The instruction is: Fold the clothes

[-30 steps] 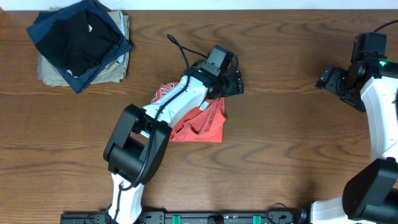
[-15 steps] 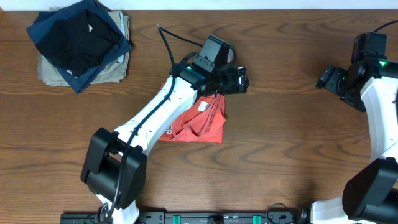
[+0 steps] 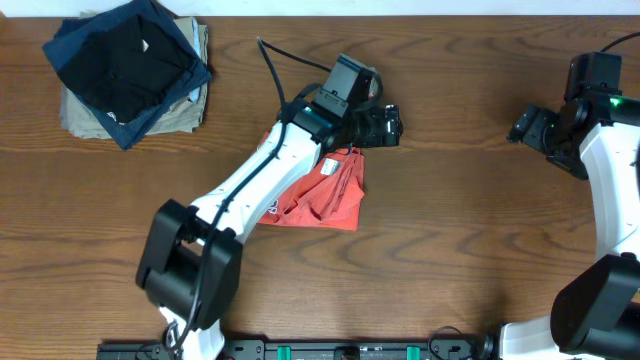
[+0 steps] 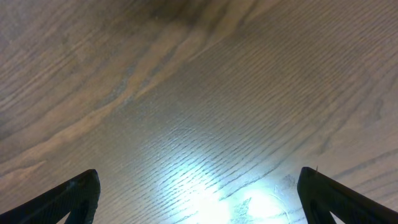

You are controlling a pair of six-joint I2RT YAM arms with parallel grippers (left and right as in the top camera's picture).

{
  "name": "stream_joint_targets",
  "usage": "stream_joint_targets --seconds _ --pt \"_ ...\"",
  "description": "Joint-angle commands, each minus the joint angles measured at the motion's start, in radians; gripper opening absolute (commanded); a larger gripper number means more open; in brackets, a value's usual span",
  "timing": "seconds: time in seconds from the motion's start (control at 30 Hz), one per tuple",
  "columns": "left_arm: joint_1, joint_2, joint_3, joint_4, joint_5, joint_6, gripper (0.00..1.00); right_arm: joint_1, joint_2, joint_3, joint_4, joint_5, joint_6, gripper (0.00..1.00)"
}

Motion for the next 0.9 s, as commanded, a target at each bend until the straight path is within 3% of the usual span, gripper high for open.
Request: stream_joint_targets --seconds 0.0,0.13,0.5,0.7,0.87 --pt "-0.003 0.051 0.016 0.001 -0.060 0.020 0.90 -0.006 0.001 0.003 0.000 0.010 -0.002 0.99" --pt "-0.016 0.074 0.016 -0.003 -0.064 0.046 0.99 -0.006 0.001 0.003 0.000 0.010 -0.002 0.99" --pt "-0.056 -0.007 0.016 -0.084 -0.064 0.072 0.98 -0.006 0.001 0.003 0.000 0.010 -0.002 0.99" --pt "-0.029 -0.141 0.016 -0.333 -0.073 0.095 0.98 -0.006 0.001 0.003 0.000 0.010 -0.002 0.99" --pt "-0.027 -0.176 0.014 -0.621 -0.227 0.095 0.98 -0.006 0.001 0.003 0.000 0.010 -0.002 0.99"
